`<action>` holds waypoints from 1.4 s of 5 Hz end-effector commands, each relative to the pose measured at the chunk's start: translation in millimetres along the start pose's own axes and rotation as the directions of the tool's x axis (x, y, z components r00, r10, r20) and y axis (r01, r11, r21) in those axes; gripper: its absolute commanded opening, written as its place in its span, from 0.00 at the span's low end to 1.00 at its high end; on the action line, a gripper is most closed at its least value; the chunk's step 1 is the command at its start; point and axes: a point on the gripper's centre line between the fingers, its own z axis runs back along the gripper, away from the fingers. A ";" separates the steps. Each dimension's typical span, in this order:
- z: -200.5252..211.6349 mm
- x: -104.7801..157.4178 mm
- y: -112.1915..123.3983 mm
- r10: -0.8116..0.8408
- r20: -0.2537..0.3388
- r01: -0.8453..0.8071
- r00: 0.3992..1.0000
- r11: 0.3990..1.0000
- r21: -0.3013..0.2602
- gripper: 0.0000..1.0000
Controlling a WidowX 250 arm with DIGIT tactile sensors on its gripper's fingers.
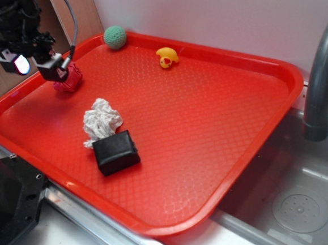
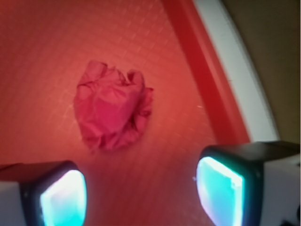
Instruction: Grab the red paper.
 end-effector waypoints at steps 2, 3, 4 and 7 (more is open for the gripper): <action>-29.2 49.6 -37.6 -0.030 0.147 0.030 0.989 1.000 -0.004 1.00; -33.4 49.6 -39.5 -0.037 0.153 0.032 0.988 0.999 0.033 0.00; -19.2 45.0 -35.5 -0.062 0.093 0.059 0.994 0.998 0.032 0.00; 134.5 -3.8 -53.4 0.007 0.072 -0.003 0.997 0.998 -0.061 0.00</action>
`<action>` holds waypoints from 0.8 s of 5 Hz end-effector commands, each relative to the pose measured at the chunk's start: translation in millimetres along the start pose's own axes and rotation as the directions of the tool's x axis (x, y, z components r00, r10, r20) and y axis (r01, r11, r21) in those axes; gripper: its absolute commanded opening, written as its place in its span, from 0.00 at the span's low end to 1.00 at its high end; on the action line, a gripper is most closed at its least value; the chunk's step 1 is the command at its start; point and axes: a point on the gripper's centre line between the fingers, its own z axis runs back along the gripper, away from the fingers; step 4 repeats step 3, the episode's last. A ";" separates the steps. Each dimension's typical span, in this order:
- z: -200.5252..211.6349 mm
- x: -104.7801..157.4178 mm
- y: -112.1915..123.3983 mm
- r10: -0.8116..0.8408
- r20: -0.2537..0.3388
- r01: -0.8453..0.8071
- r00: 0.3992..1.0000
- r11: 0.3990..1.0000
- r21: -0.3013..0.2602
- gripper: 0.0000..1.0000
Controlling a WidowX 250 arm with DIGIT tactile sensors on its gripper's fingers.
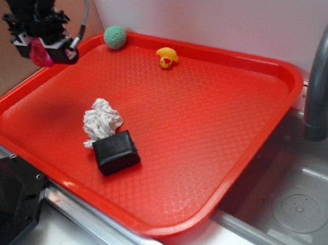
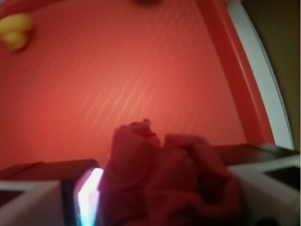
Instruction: Grab the red paper.
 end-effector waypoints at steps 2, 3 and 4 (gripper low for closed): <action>83.4 5.3 -52.5 -0.117 0.102 0.114 0.988 0.993 0.039 0.00; 71.5 4.3 -50.4 -0.104 0.063 0.103 0.993 0.994 0.021 0.00; 71.5 4.3 -50.4 -0.104 0.063 0.103 0.993 0.994 0.021 0.00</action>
